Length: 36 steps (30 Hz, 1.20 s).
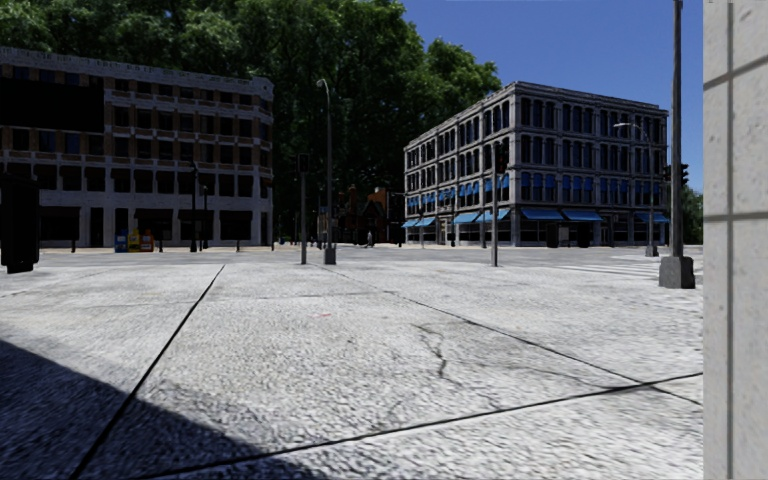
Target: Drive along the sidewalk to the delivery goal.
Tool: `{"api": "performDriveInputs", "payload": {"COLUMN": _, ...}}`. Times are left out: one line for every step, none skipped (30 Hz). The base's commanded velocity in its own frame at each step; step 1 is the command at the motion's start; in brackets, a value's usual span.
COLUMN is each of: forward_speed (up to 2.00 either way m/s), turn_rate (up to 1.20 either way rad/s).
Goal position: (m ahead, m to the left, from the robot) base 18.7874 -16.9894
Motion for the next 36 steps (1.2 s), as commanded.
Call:
{"api": "performDriveInputs", "payload": {"forward_speed": 2.00, "turn_rate": -0.23}}
{"api": "performDriveInputs", "payload": {"forward_speed": 2.00, "turn_rate": -0.29}}
{"api": "performDriveInputs", "payload": {"forward_speed": 2.00, "turn_rate": -0.33}}
{"api": "performDriveInputs", "payload": {"forward_speed": 2.00, "turn_rate": -0.42}}
{"api": "performDriveInputs", "payload": {"forward_speed": 2.00, "turn_rate": -0.42}}
{"api": "performDriveInputs", "payload": {"forward_speed": 2.00, "turn_rate": -0.52}}
{"api": "performDriveInputs", "payload": {"forward_speed": 2.00, "turn_rate": -0.55}}
{"api": "performDriveInputs", "payload": {"forward_speed": 2.00, "turn_rate": -0.56}}
{"api": "performDriveInputs", "payload": {"forward_speed": 2.00, "turn_rate": -0.56}}
{"api": "performDriveInputs", "payload": {"forward_speed": 2.00, "turn_rate": -0.56}}
{"api": "performDriveInputs", "payload": {"forward_speed": 2.00, "turn_rate": -0.56}}
{"api": "performDriveInputs", "payload": {"forward_speed": 2.00, "turn_rate": -0.56}}
{"api": "performDriveInputs", "payload": {"forward_speed": 2.00, "turn_rate": -0.56}}
{"api": "performDriveInputs", "payload": {"forward_speed": 2.00, "turn_rate": -0.56}}
{"api": "performDriveInputs", "payload": {"forward_speed": 2.00, "turn_rate": -0.56}}
{"api": "performDriveInputs", "payload": {"forward_speed": 2.00, "turn_rate": -0.54}}
{"api": "performDriveInputs", "payload": {"forward_speed": 2.00, "turn_rate": -0.54}}
{"api": "performDriveInputs", "payload": {"forward_speed": 2.00, "turn_rate": -0.54}}
{"api": "performDriveInputs", "payload": {"forward_speed": 2.00, "turn_rate": -0.54}}
{"api": "performDriveInputs", "payload": {"forward_speed": 2.00, "turn_rate": -0.54}}
{"api": "performDriveInputs", "payload": {"forward_speed": 2.00, "turn_rate": -0.54}}
{"api": "performDriveInputs", "payload": {"forward_speed": 2.00, "turn_rate": -0.53}}
{"api": "performDriveInputs", "payload": {"forward_speed": 2.00, "turn_rate": -0.53}}
{"api": "performDriveInputs", "payload": {"forward_speed": 2.00, "turn_rate": -0.53}}
{"api": "performDriveInputs", "payload": {"forward_speed": 2.00, "turn_rate": -0.53}}
{"api": "performDriveInputs", "payload": {"forward_speed": 2.00, "turn_rate": -0.53}}
{"api": "performDriveInputs", "payload": {"forward_speed": 2.00, "turn_rate": -0.53}}
{"api": "performDriveInputs", "payload": {"forward_speed": 2.00, "turn_rate": -0.53}}
{"api": "performDriveInputs", "payload": {"forward_speed": 2.00, "turn_rate": -0.53}}
{"api": "performDriveInputs", "payload": {"forward_speed": 2.00, "turn_rate": -0.53}}
{"api": "performDriveInputs", "payload": {"forward_speed": 2.00, "turn_rate": -0.45}}
{"api": "performDriveInputs", "payload": {"forward_speed": 2.00, "turn_rate": -0.45}}
{"api": "performDriveInputs", "payload": {"forward_speed": 2.00, "turn_rate": 0.00}}
{"api": "performDriveInputs", "payload": {"forward_speed": 2.00, "turn_rate": 0.00}}
{"api": "performDriveInputs", "payload": {"forward_speed": 2.00, "turn_rate": 0.00}}
{"api": "performDriveInputs", "payload": {"forward_speed": 2.00, "turn_rate": 0.00}}
